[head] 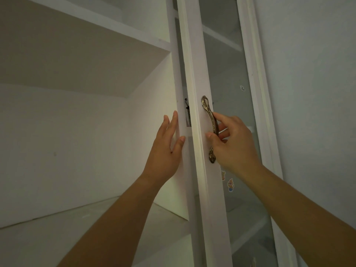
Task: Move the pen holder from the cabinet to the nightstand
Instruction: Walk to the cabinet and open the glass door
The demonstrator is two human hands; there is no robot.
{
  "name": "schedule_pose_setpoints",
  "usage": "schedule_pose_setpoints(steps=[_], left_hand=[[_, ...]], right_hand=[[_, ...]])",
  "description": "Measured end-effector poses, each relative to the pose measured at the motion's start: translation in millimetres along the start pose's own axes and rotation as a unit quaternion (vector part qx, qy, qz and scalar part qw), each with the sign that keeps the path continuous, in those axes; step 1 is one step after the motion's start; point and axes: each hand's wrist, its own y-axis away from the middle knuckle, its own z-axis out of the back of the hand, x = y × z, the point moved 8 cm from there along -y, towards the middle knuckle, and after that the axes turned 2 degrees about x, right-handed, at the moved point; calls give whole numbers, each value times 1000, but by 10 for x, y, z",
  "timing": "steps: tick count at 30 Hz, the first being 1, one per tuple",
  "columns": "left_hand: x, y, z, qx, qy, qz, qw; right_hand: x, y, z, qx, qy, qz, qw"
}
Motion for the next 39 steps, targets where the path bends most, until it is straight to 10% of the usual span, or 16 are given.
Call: schedule_pose_setpoints(steps=[39], left_hand=[[18, 1, 9, -4, 5, -13, 1000]], right_hand=[[44, 72, 574, 10, -29, 7, 1000]])
